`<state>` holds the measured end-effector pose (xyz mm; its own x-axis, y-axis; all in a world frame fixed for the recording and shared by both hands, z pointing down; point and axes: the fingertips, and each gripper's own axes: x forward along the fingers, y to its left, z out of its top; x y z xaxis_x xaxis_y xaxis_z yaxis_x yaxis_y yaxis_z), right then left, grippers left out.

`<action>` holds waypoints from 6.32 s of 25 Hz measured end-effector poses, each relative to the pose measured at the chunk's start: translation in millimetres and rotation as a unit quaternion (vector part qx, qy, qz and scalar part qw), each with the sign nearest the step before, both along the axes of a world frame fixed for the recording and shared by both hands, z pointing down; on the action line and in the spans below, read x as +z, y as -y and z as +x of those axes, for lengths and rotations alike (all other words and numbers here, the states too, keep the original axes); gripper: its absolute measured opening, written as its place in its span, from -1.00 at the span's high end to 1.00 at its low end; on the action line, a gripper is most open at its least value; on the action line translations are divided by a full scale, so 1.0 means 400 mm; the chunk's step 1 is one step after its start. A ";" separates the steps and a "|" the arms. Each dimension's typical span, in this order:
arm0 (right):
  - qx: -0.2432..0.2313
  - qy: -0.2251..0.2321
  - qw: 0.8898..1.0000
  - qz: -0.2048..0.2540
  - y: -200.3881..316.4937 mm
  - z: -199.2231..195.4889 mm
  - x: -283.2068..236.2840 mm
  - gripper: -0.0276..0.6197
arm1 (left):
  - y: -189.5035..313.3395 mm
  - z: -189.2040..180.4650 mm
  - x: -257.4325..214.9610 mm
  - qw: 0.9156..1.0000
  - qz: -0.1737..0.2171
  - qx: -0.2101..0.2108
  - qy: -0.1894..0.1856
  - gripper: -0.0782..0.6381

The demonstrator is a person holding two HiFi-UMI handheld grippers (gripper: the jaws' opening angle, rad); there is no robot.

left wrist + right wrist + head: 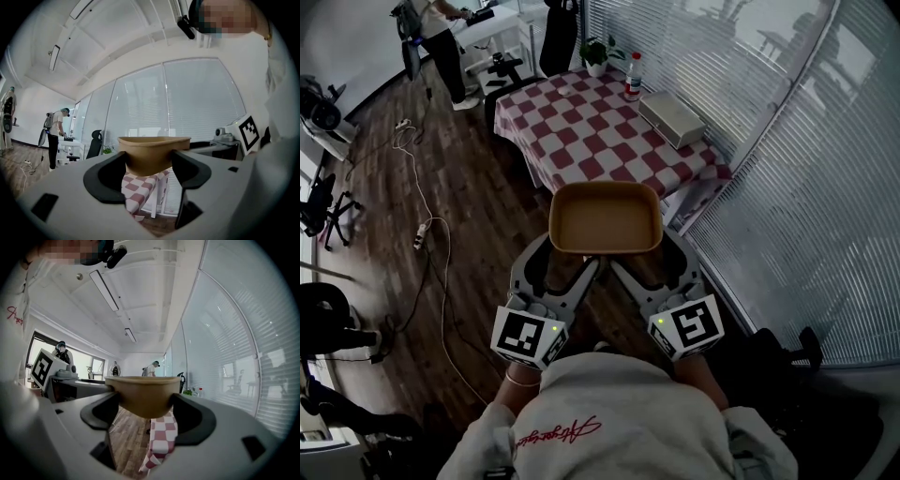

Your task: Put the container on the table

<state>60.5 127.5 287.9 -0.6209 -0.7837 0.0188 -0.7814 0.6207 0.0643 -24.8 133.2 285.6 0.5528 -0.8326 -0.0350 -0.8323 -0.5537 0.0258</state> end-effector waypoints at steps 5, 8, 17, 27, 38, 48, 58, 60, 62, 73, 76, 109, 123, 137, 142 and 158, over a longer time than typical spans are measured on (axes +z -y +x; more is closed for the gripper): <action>0.004 -0.008 1.000 0.003 -0.002 0.005 0.002 -0.21 | 0.000 0.005 0.008 1.000 -0.003 0.002 -0.002 -0.11; 0.004 -0.007 1.000 0.006 -0.004 0.006 -0.005 -0.21 | -0.002 0.006 0.000 1.000 0.001 0.003 -0.002 -0.11; 0.000 -0.004 1.000 0.007 -0.002 0.008 -0.010 -0.21 | -0.001 0.010 -0.008 1.000 0.005 0.000 0.000 -0.11; -0.010 0.006 1.000 -0.006 -0.004 0.002 0.005 -0.21 | -0.009 0.003 0.001 1.000 -0.003 -0.011 0.008 -0.11; -0.009 0.016 1.000 -0.007 0.015 -0.013 0.005 -0.21 | 0.010 -0.013 0.000 1.000 0.002 -0.012 0.021 -0.11; -0.007 0.008 1.000 0.004 0.068 -0.011 -0.005 -0.21 | 0.064 -0.009 -0.005 1.000 0.005 -0.007 0.014 -0.11; 0.000 0.002 1.000 0.002 0.148 -0.013 0.004 -0.21 | 0.147 -0.011 0.006 1.000 0.001 0.001 0.008 -0.11; 0.002 0.001 1.000 0.002 0.163 -0.013 0.002 -0.21 | 0.163 -0.012 0.003 1.000 0.001 0.002 0.007 -0.11; 0.004 0.001 1.000 0.002 0.181 -0.014 0.001 -0.21 | 0.182 -0.014 0.003 1.000 0.002 0.004 0.007 -0.11; 0.008 0.001 1.000 -0.001 0.284 -0.021 0.008 -0.21 | 0.287 -0.020 0.008 1.000 -0.004 0.008 0.004 -0.11; 0.011 0.000 1.000 -0.002 0.312 -0.021 0.007 -0.21 | 0.316 -0.019 0.008 1.000 -0.003 0.011 0.003 -0.11; 0.047 0.000 0.999 -0.016 0.638 -0.050 0.007 -0.21 | 0.658 -0.050 0.008 0.999 -0.017 0.046 0.001 -0.11; 0.066 0.000 0.997 -0.027 0.771 -0.073 0.022 -0.21 | 0.799 -0.073 0.023 0.998 -0.027 0.065 0.001 -0.11; 0.083 0.006 0.996 -0.031 0.868 -0.096 0.022 -0.21 | 0.902 -0.096 0.019 0.996 -0.025 0.082 0.005 -0.11; 0.087 0.012 0.996 -0.033 0.884 -0.095 0.028 -0.21 | 0.919 -0.095 0.024 0.996 -0.024 0.086 0.007 -0.11; 0.063 0.002 0.995 -0.072 0.920 -0.037 0.066 -0.21 | 0.946 -0.036 0.060 0.996 -0.054 0.066 0.011 -0.11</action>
